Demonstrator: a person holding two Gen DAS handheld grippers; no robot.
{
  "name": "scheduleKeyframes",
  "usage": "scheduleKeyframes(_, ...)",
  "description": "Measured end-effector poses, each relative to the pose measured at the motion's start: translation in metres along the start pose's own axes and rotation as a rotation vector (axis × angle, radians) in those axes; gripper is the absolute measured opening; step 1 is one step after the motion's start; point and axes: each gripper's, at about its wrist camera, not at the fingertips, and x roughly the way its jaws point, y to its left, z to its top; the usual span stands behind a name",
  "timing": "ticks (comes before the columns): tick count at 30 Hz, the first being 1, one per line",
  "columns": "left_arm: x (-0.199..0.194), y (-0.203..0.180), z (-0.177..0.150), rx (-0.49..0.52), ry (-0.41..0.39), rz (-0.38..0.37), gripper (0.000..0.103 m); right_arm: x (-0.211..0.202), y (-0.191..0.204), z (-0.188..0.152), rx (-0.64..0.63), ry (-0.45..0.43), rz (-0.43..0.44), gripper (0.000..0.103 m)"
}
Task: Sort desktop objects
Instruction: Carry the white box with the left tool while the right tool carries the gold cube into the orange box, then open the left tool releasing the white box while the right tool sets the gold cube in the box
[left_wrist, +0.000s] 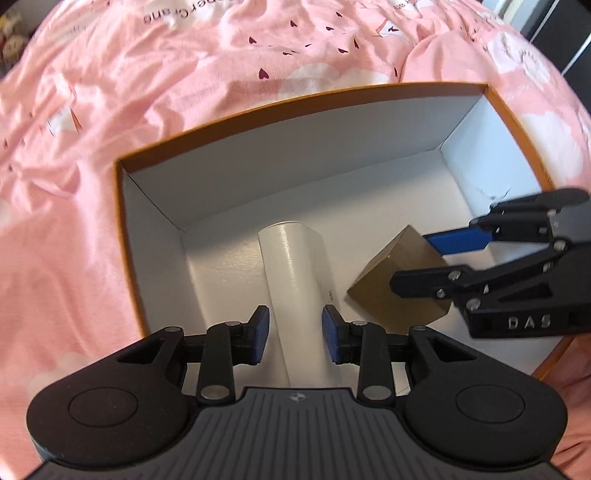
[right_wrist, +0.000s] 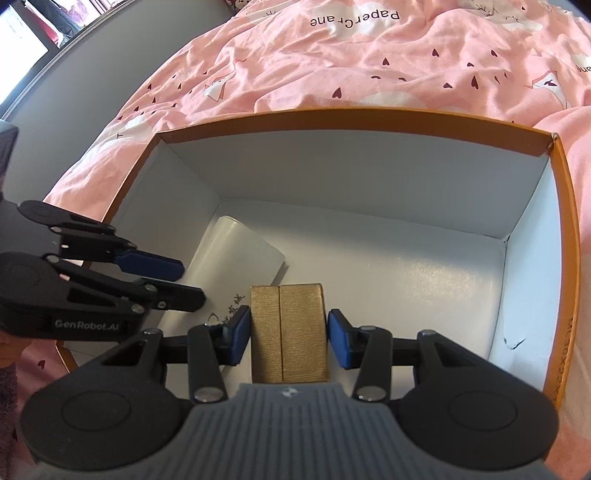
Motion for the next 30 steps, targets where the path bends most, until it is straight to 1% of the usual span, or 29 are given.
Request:
scheduleKeyframes(3, 0.002, -0.011, -0.005, 0.066, 0.005, 0.082, 0.035, 0.000, 0.002, 0.000, -0.005, 0.002, -0.005, 0.048)
scheduleKeyframes(5, 0.003, -0.016, -0.008, 0.091, 0.004, 0.112, 0.035, 0.000, 0.003, 0.000, -0.012, 0.003, -0.008, 0.048)
scheduleKeyframes(7, -0.001, -0.013, -0.013, 0.086, -0.006, 0.128, 0.034, 0.000, 0.004, 0.000, -0.010, 0.008, -0.010, 0.048)
scheduleKeyframes(9, -0.012, -0.009, -0.015, 0.061, -0.040, 0.117, 0.034, 0.001, 0.006, 0.002, -0.008, 0.005, -0.017, 0.048)
scheduleKeyframes(13, -0.044, 0.007, -0.021, -0.015, -0.160, 0.088, 0.034, 0.005, 0.012, 0.014, -0.010, -0.019, -0.043, 0.047)
scheduleKeyframes(16, -0.063, 0.020, -0.023, -0.066, -0.223, 0.110, 0.034, 0.010, 0.020, 0.029, -0.039, -0.048, -0.079, 0.047)
scheduleKeyframes(18, -0.069, 0.029, -0.023, -0.093, -0.231, 0.119, 0.034, 0.016, 0.025, 0.039, -0.071, -0.059, -0.112, 0.047)
scheduleKeyframes(21, -0.071, 0.038, -0.027, -0.119, -0.225, 0.118, 0.034, 0.028, 0.030, 0.050, -0.106, -0.053, -0.153, 0.047)
scheduleKeyframes(26, -0.066, 0.047, -0.042, -0.137, -0.209, 0.108, 0.034, 0.041, 0.046, 0.054, -0.172, -0.050, -0.129, 0.047)
scheduleKeyframes(29, -0.064, 0.049, -0.048, -0.138, -0.205, 0.096, 0.034, 0.045, 0.056, 0.050, -0.204, -0.020, -0.075, 0.047)
scheduleKeyframes(30, -0.064, 0.049, -0.049, -0.138, -0.208, 0.092, 0.034, 0.046, 0.060, 0.049, -0.222, -0.020, -0.085, 0.047)
